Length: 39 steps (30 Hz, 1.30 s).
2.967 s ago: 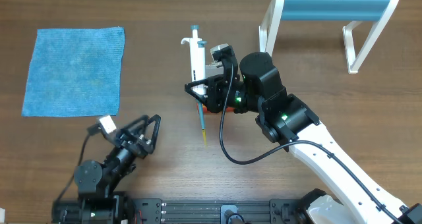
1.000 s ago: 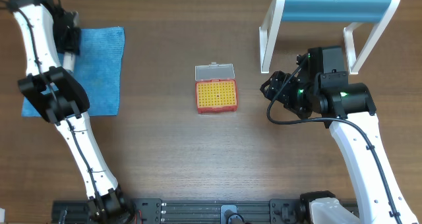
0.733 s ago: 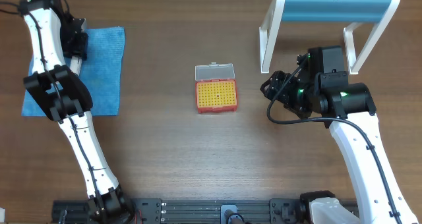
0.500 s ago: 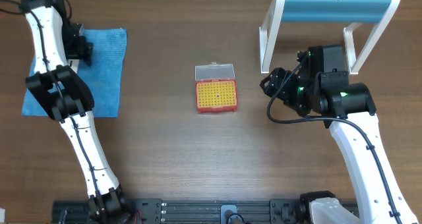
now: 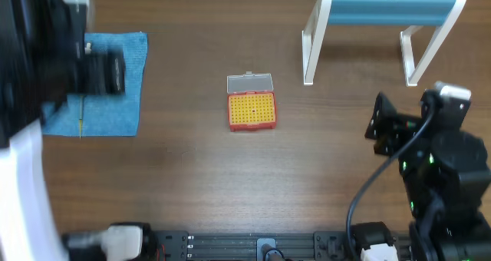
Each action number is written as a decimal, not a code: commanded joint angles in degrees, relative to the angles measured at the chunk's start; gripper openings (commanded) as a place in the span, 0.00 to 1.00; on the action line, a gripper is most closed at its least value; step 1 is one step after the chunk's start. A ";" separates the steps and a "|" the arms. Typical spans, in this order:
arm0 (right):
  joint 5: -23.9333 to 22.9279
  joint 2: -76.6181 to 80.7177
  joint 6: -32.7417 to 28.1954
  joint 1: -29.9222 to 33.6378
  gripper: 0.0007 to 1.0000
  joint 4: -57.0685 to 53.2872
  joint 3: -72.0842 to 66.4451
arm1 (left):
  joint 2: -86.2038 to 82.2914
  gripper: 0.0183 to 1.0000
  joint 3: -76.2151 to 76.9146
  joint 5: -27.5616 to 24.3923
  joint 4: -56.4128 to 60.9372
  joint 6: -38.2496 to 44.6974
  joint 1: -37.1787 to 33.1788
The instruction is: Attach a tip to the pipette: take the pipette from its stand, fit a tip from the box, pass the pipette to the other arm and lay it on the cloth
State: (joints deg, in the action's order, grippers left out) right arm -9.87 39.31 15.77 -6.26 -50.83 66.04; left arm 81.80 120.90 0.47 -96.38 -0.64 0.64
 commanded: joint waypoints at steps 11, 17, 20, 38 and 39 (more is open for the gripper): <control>-5.92 -32.61 -8.55 0.13 0.81 -9.99 -23.34 | -64.04 0.88 -86.31 -2.69 47.17 -20.55 1.31; -5.92 -32.61 -8.55 0.13 0.81 -12.41 -23.34 | -64.04 0.87 -92.19 -2.67 45.57 -20.52 1.31; -5.92 -32.61 -8.55 0.13 0.81 -12.41 -23.34 | -64.37 0.87 -92.48 -2.67 45.62 -20.52 1.33; -5.92 -32.61 -8.55 0.13 0.81 -12.41 -23.34 | -81.61 0.87 -120.58 -1.16 91.89 -19.89 -3.21; -5.92 -32.61 -8.55 0.13 0.81 -12.41 -23.34 | -81.61 0.87 -120.58 -1.16 91.89 -19.89 -3.21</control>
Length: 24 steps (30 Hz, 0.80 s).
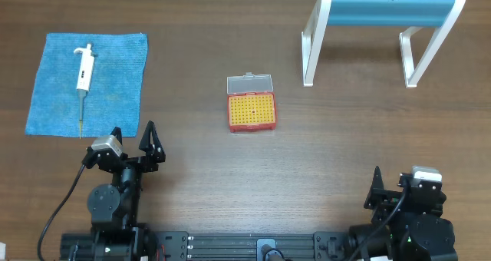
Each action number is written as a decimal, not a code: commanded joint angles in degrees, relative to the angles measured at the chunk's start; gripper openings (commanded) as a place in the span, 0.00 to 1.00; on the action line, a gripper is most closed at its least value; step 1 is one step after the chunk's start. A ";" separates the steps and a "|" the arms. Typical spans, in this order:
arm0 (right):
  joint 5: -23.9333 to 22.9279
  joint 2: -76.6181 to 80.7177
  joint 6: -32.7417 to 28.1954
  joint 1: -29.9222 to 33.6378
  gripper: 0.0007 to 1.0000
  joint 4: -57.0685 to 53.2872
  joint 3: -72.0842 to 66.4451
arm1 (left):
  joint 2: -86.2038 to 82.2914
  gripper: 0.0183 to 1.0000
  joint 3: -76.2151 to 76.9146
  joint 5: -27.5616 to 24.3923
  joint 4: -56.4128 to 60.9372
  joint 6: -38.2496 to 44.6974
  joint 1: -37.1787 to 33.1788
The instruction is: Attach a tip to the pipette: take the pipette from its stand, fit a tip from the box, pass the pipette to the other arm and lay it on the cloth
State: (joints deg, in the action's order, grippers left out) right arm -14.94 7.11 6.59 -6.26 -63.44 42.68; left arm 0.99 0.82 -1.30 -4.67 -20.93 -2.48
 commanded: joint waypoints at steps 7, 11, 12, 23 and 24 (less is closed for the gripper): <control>-0.85 -0.42 0.63 0.13 0.81 0.20 0.02 | -0.79 0.87 -0.50 0.61 0.15 0.39 -0.09; -0.96 -0.44 0.59 0.28 0.81 0.20 0.02 | -0.79 0.87 -0.50 0.61 0.17 0.39 -0.09; -1.18 -0.52 0.31 1.60 0.81 1.73 -0.11 | -0.79 0.87 -0.50 0.61 0.15 0.37 -0.09; 15.28 -3.23 0.42 8.44 0.81 58.95 -42.25 | -0.79 0.87 -0.50 0.61 0.15 0.39 -0.09; 15.26 -3.23 0.42 8.44 0.81 58.95 -42.25 | -0.79 0.87 -0.50 0.61 0.15 0.39 -0.09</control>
